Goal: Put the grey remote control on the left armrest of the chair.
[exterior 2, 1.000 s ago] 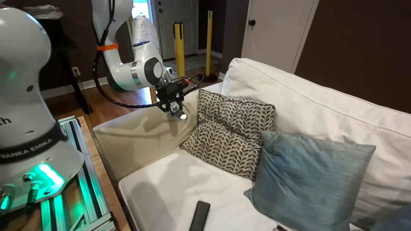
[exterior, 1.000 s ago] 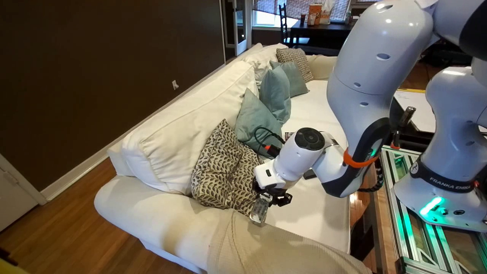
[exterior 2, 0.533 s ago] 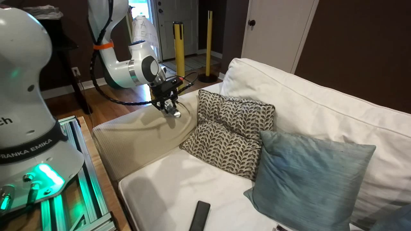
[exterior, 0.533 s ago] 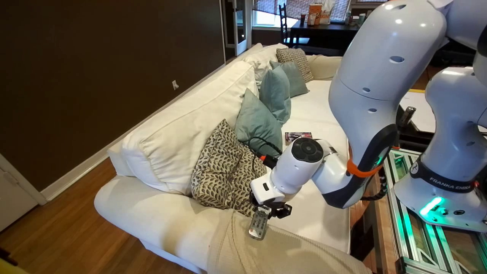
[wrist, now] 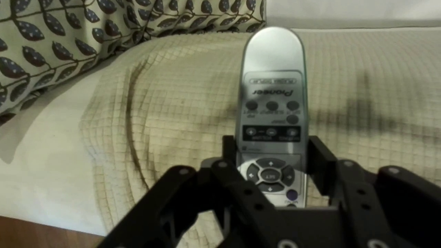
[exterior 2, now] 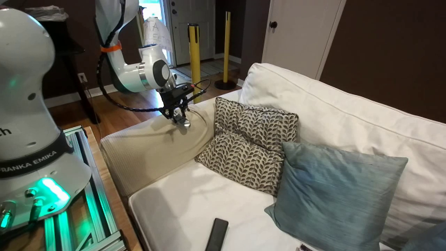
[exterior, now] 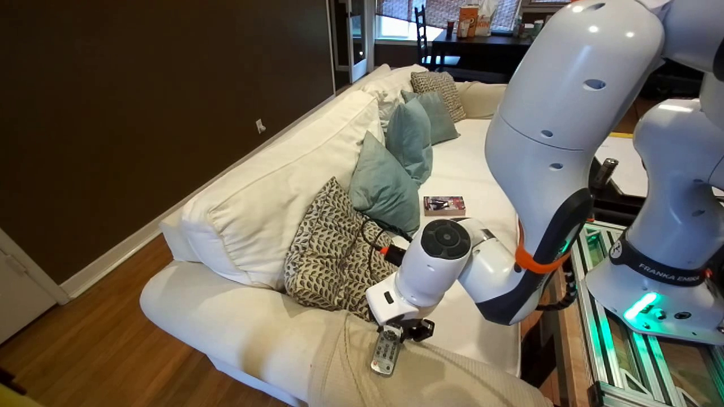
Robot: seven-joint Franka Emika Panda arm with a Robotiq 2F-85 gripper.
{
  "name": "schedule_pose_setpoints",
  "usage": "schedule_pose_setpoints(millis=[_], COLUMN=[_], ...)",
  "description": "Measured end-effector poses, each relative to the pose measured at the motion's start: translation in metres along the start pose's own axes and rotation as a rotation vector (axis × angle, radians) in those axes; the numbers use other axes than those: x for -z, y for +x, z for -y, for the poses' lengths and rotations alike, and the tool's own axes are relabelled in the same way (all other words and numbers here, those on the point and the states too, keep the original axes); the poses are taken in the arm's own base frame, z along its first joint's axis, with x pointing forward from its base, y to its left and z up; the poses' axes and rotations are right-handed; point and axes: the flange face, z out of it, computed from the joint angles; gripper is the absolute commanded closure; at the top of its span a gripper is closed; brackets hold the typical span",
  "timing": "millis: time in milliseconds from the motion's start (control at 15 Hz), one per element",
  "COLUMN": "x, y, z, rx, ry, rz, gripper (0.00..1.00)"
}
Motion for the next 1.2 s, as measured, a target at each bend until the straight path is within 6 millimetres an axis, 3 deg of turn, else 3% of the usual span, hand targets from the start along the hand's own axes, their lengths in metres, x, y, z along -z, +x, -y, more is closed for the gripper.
schedule_pose_setpoints(millis=[467,1200], x=[-0.006,-0.008], y=[0.015,0.021], z=[-0.008,-0.025], rx=[0.034,0.056], ry=[0.054,0.121], rz=[-0.002,-0.027], gripper=[0.73,0.73])
